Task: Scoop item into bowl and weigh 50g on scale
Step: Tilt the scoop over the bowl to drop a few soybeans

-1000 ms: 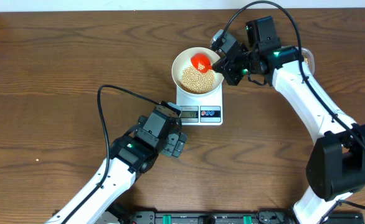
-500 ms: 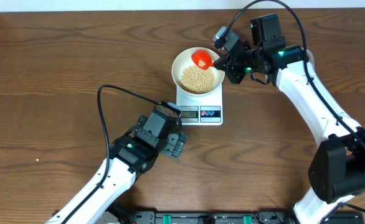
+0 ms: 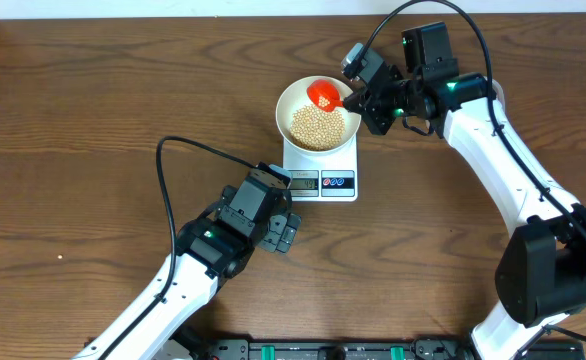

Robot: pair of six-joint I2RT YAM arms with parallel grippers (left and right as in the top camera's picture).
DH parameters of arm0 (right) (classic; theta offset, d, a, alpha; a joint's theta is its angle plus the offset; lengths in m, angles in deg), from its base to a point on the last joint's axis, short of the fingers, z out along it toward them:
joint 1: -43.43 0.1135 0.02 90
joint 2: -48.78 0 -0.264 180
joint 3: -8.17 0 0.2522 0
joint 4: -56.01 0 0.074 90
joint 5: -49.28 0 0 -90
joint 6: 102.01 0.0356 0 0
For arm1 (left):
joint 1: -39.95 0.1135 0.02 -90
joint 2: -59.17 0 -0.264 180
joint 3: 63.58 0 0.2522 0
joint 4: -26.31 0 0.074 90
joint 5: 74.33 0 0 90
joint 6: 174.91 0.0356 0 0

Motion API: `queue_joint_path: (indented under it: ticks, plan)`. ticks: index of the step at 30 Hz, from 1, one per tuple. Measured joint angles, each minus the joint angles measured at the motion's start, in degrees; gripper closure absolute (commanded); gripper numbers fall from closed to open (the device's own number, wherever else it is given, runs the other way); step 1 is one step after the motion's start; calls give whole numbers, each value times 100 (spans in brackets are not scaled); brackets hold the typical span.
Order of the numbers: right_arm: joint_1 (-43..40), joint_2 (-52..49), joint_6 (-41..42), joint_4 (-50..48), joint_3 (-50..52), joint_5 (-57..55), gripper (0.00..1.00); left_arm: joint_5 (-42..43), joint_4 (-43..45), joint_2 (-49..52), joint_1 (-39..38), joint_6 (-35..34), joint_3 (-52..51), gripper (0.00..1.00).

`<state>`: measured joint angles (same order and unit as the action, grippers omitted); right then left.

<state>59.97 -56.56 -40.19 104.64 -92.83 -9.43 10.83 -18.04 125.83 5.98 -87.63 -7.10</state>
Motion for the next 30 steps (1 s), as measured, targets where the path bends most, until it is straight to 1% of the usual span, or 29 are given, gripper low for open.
queue_joint_path:
  ticks: [7, 21, 30]
  plan:
    - [-2, 0, -109, 48, 0, -2, 99, 0, 0, 0, 0, 0, 0, 4]
    - [0, 0, -697, 50, 0, -2, 99, 0, 0, 0, 0, 0, 0, 4]
    - [-2, 0, -767, 50, 0, -4, 99, 0, 0, 0, 0, 0, 0, 4]
